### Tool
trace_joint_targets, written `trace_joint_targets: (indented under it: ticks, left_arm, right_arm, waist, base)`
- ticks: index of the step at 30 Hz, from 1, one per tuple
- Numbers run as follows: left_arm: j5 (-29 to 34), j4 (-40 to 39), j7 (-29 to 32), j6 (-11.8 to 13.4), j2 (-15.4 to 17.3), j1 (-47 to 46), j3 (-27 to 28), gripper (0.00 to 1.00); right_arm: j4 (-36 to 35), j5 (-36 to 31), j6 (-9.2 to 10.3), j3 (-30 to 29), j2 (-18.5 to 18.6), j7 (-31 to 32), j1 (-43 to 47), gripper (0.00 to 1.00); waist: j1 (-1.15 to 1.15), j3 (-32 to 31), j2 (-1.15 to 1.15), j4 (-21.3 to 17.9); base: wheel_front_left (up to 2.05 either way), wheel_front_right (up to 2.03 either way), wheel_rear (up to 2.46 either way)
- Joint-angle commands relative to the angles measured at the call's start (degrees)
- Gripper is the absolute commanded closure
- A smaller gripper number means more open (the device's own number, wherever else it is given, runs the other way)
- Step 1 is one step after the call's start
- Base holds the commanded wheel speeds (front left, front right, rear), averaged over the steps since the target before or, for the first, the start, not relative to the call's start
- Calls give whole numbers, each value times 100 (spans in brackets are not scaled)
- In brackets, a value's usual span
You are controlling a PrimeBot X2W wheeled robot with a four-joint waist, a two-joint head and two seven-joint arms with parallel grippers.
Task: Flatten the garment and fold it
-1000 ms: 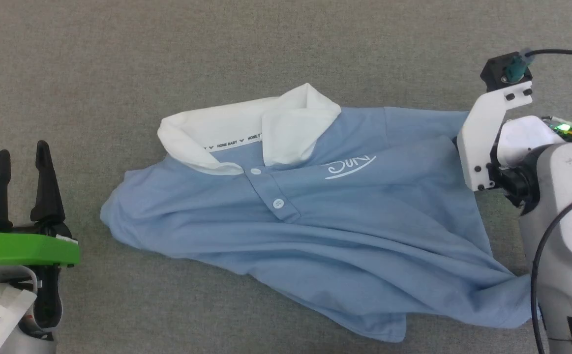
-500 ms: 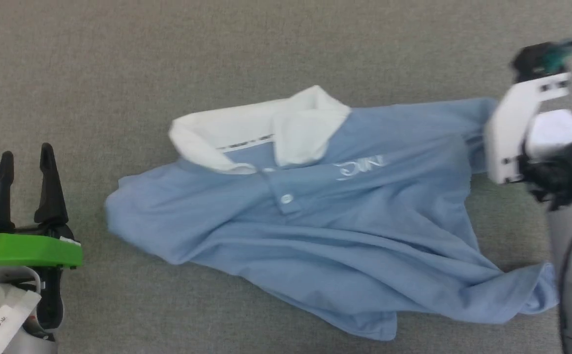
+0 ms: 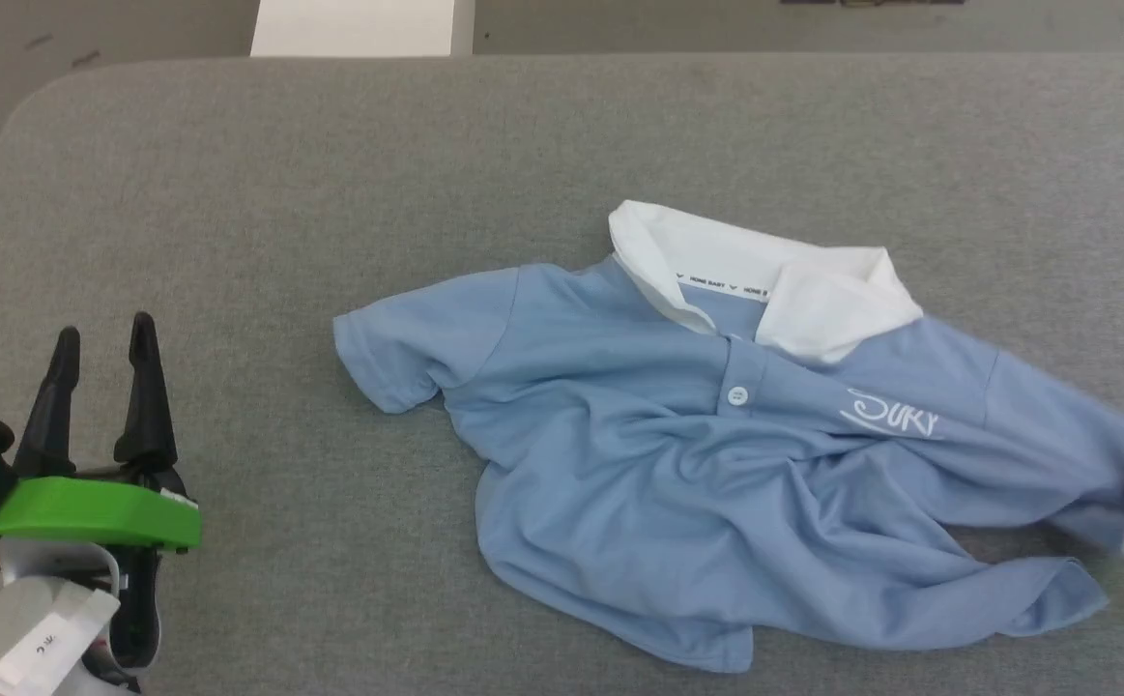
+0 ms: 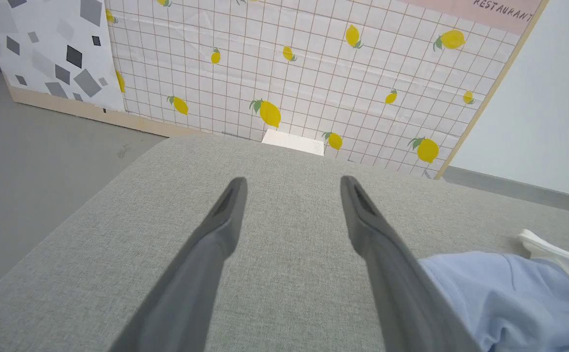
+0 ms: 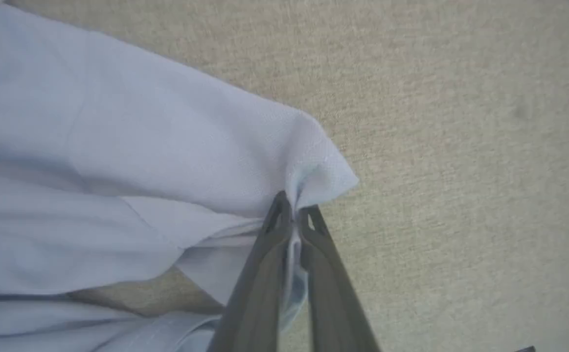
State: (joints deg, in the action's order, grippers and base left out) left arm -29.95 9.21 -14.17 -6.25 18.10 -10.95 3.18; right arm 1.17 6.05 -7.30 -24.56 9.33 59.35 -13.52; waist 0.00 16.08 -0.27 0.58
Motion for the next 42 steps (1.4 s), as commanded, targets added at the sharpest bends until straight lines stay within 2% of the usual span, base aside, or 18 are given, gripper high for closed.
trace_joint_targets:
  ticks: [1, 3, 4, 5, 15, 18, 23, 25, 29, 32, 36, 39, 42]
  left_arm:
    - [23, 5, 24, 40, -5, 77, -5, 0]
    - [14, -3, 52, 57, -2, 131, -10, 0]
    - [10, -12, 67, 67, 1, 153, -13, 0]
    - [8, -18, 77, 74, 3, 169, -17, 0]
    - [-17, -60, 211, 173, -79, 347, -133, 0]
    - [-63, -57, 255, 202, -149, 421, -173, 0]
    - [-175, -67, 625, 251, -254, 368, -332, 0]
    - [-203, -77, 1000, 298, -284, 212, -483, 0]
    - [-387, 0, 2239, 453, -428, -256, -903, 0]
    - [-422, 175, 3604, 626, -400, -696, -1346, 0]
    - [-310, 444, 4982, 874, -267, -1212, -1751, 0]
    - [-216, 686, 5551, 922, -181, -1558, -1941, 0]
    - [-137, 943, 5720, 904, -131, -1802, -2034, 0]
  right_arm:
    - [-33, 39, -19, -47, -138, -107, 140, 100]
    - [-37, 44, -19, -104, -276, -390, 235, 100]
    - [-31, 81, -19, -81, -325, -563, 250, 41]
    - [-33, 114, -19, -55, -350, -730, 245, 0]
    - [-326, 460, -19, -198, -543, -3190, 258, 0]
    - [-337, 543, -19, -171, -595, -3602, 443, 0]
    - [-336, 588, -19, -128, -630, -3802, 625, 0]
    - [-338, 541, -19, -111, -635, -3777, 662, 0]
    - [-367, 530, -19, -98, -641, -3729, 665, 0]
    - [-398, 520, -19, -73, -643, -3717, 630, 0]
    - [-384, 573, -19, 6, -644, -3750, 586, 0]
    - [-365, 615, -19, 76, -644, -3787, 550, 0]
    - [-338, 636, -19, 96, -645, -3818, 531, 0]
  waist:
    - [0, -108, 27, -75]
    - [0, -163, 27, -112]
    - [0, -186, 27, -127]
    - [0, -210, 27, -138]
    - [0, -609, 27, -171]
    - [0, -705, 27, -185]
    - [0, -768, 27, -181]
    - [0, -767, 27, -168]
    - [0, -738, 27, -143]
    - [0, -663, 27, -149]
    - [0, -523, 27, -199]
    - [0, -404, 27, -284]
    - [0, -309, 27, -374]
  base:
    - [0, 0, 0]
    - [0, 0, 0]
    - [0, 0, 0]
    - [0, 0, 0]
    - [0, 0, 0]
    - [0, 0, 0]
    - [0, 0, 0]
    - [0, 0, 0]
    - [0, 0, 0]
    - [0, 0, 0]
    - [0, 0, 0]
    - [0, 0, 0]
    - [0, 0, 0]
